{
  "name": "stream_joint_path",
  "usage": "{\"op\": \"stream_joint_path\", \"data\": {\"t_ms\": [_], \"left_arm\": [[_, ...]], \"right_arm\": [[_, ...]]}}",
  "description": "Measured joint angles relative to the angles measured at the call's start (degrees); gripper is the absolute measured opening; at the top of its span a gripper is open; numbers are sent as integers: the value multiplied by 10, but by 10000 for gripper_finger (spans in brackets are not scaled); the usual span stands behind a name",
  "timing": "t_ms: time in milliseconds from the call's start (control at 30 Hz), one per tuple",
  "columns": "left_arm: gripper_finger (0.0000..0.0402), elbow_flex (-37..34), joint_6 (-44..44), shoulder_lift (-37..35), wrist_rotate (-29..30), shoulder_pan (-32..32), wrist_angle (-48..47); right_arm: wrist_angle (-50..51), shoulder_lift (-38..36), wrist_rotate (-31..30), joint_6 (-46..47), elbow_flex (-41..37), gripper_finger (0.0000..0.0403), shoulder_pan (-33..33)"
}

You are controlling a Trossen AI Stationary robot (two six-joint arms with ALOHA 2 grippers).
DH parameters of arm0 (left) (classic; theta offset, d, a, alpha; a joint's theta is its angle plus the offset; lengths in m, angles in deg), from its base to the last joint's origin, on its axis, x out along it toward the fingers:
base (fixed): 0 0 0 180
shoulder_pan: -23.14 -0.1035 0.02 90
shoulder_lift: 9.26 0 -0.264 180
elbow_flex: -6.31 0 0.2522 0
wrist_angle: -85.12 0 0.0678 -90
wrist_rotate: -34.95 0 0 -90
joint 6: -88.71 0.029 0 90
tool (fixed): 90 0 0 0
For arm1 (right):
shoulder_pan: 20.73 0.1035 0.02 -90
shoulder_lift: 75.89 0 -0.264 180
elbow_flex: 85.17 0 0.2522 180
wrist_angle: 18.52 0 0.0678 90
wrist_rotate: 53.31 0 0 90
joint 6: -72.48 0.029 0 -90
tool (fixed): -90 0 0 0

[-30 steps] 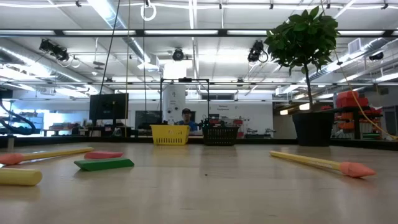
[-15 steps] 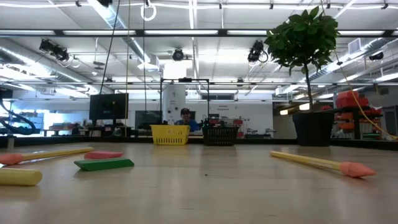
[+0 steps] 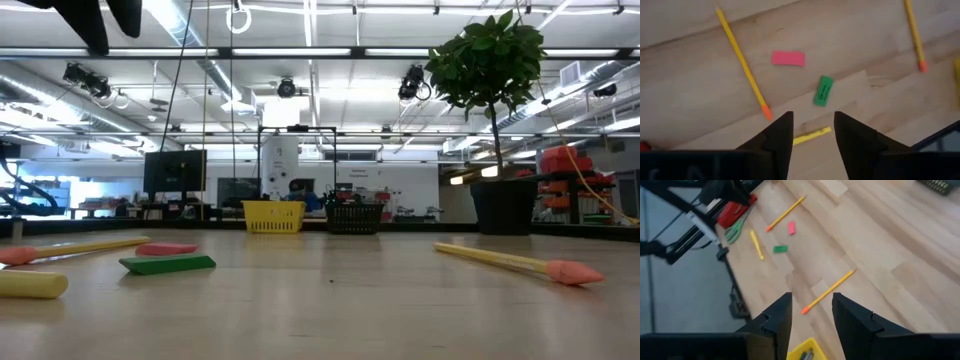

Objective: Sort crayons/erasers/pens/pencils in bins
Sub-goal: Put the left yellow pencil into the bottom black bin

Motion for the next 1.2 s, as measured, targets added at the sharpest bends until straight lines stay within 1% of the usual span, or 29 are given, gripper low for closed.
{"op": "stream_joint_path", "data": {"t_ms": [133, 300, 400, 467, 567, 700, 800, 933, 1033, 1200], "left_arm": [[153, 0, -27, 0, 12, -1, -18], [143, -11, -57, 7, -32, -27, -19], [148, -28, -66, 18, -65, -42, -11], [157, -54, -74, 22, -101, -52, 15], [171, -101, -101, 25, -145, -69, 94], [185, -143, -129, 26, -160, -87, 153], [187, -156, -122, 26, -167, -98, 146], [178, -189, -102, 31, -196, -111, 141], [173, -213, -96, 31, -200, -116, 148], [174, -254, -82, 30, -201, -121, 215]], "right_arm": [[0, -25, 35, -17, 0, 146, 0], [0, -36, 34, -19, 0, 146, 18], [-1, -34, 32, -40, 0, 146, 20], [-1, -33, 42, -57, 0, 146, 20], [0, -33, 72, -100, 0, 146, 20], [1, -33, 105, -138, 0, 146, 20], [0, -33, 113, -134, 0, 146, 20], [1, -33, 113, -129, 0, 146, 20], [0, -33, 107, -122, 0, 146, 20], [2, -33, 103, -123, 0, 146, 20]]}}
